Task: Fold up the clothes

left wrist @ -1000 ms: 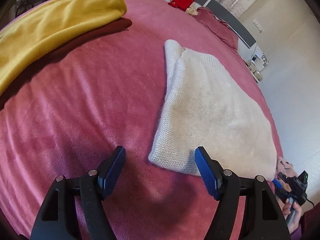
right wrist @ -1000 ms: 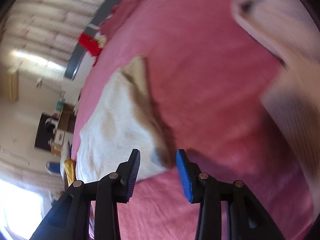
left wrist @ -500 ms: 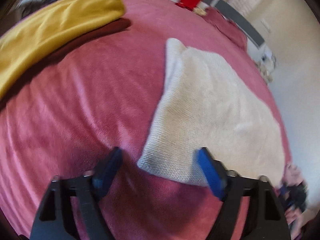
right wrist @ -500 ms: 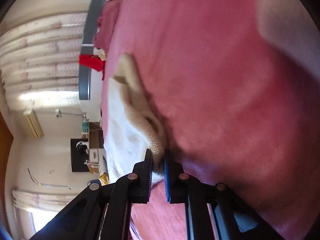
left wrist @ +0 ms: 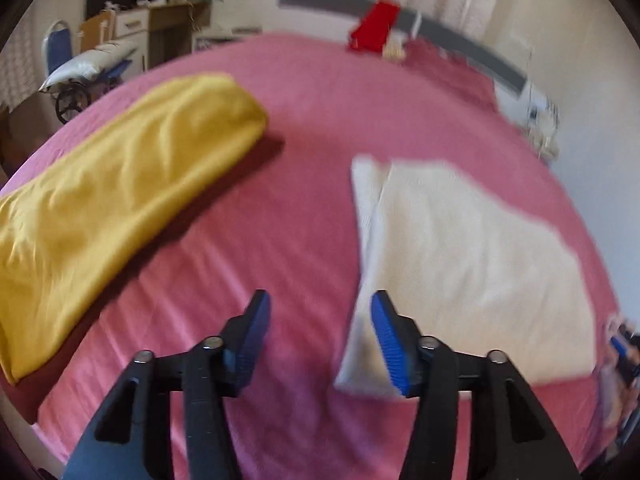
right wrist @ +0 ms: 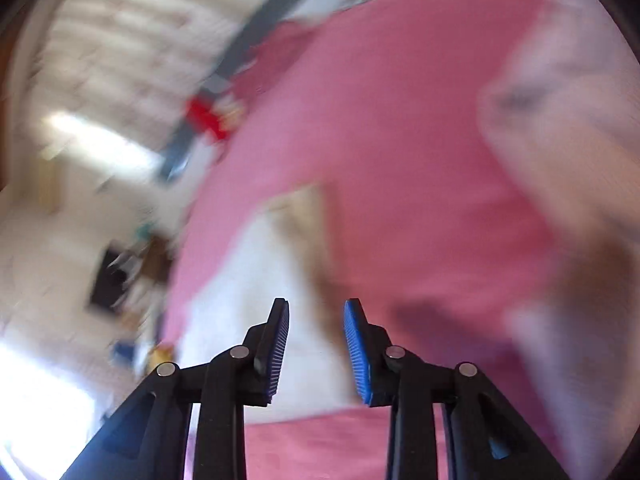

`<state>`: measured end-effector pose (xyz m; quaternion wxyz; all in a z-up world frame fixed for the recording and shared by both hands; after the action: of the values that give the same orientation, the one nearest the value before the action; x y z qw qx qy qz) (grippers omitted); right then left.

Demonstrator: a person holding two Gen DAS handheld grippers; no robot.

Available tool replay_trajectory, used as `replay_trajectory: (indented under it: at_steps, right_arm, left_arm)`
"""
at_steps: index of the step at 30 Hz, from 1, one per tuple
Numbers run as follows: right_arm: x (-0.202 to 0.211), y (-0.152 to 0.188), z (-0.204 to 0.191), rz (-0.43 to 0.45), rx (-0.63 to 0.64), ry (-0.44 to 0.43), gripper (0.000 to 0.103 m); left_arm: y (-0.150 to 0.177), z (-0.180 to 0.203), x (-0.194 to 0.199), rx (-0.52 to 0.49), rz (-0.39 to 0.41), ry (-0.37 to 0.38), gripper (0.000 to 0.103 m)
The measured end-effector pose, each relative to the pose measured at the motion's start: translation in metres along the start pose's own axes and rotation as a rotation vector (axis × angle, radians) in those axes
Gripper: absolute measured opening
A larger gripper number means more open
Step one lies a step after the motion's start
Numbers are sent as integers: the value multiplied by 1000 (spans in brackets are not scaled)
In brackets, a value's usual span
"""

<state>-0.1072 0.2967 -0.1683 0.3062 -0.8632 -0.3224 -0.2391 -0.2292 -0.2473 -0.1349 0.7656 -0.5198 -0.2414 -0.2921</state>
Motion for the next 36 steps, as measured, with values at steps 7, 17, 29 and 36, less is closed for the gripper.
replay_trajectory:
  at_steps: [7, 17, 29, 36]
  right_arm:
    - [-134, 17, -106, -265, 254, 14, 31]
    - [-160, -27, -63, -248, 64, 2, 24]
    - [-79, -41, -65, -79, 199, 43, 46]
    - [-69, -39, -26, -184, 224, 150, 62]
  left_arm:
    - [-1, 82, -66, -112, -109, 77, 70]
    - [3, 90, -147, -291, -209, -46, 74]
    - [-4, 25, -83, -157, -166, -94, 81]
    - [27, -11, -75, -82, -306, -23, 81]
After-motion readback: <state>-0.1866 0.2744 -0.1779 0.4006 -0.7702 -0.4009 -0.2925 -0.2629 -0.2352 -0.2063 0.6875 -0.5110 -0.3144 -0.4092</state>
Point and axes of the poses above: each gripper's, at about its wrist camera, not at the fingertips, and x roughly against the way its jaws point, z to its right, y to its underside, the point moved 6 cm from there along -x, roughly the way its jaws point, and after that the axes turned 6 degrees about y, right-handed, at the moved point
